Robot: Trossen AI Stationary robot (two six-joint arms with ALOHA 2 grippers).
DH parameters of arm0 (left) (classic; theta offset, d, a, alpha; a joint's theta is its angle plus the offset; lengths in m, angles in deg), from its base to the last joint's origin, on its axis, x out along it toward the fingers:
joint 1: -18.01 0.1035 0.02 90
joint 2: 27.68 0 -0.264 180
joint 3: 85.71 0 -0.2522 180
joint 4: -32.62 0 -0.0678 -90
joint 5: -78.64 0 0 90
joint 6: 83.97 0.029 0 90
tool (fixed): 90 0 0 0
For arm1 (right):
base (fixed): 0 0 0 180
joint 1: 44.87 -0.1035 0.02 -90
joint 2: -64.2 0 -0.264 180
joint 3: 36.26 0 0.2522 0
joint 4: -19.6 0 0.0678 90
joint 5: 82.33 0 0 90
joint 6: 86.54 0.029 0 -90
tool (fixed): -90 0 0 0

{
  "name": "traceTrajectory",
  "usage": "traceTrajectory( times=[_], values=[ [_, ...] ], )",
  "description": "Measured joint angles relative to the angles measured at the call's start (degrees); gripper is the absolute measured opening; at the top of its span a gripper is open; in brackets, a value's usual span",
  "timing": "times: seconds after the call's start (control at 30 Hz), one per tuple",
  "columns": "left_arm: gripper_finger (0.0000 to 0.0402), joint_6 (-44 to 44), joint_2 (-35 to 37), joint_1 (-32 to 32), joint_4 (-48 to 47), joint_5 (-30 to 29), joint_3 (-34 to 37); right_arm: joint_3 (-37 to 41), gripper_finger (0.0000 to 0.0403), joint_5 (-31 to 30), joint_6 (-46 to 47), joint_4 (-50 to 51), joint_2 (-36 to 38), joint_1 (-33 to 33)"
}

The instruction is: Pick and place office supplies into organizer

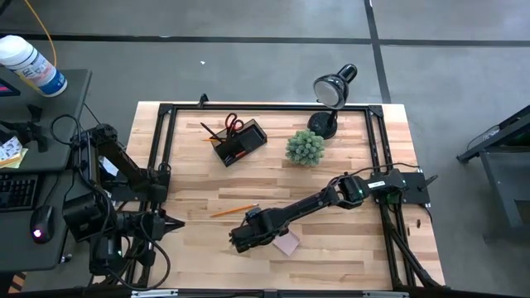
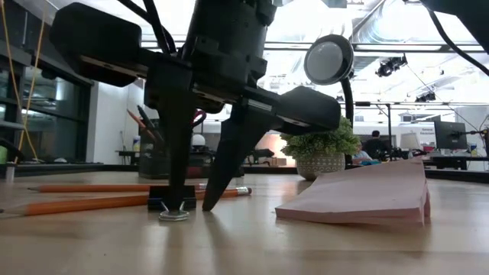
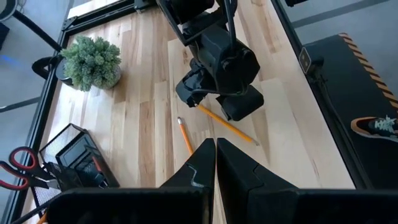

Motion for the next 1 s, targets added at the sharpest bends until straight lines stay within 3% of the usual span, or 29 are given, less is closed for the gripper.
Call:
traceTrajectory(
  times=[0.2,0.43,0.63,1.0],
  values=[
    [0.0005,-0.02,0.0,0.0,0.02,-0.04,0.0,-0.01,0.0075,1.0,-1.6,-0.03,-0.21,0.0],
    [0.0005,-0.19,0.0,-0.02,0.07,-0.06,0.0,-0.13,0.0007,2.89,-3.46,-0.52,-1.07,0.02],
    [0.0005,-0.74,0.0,-0.02,0.09,-0.06,0.0,-1.32,0.0003,2.71,-4.83,0.6,-1.18,0.02],
    [0.0005,-0.72,0.01,-0.02,0.09,-0.06,0.0,-7.01,0.0001,-4.88,-8.77,5.52,-0.89,1.43]
  ],
)
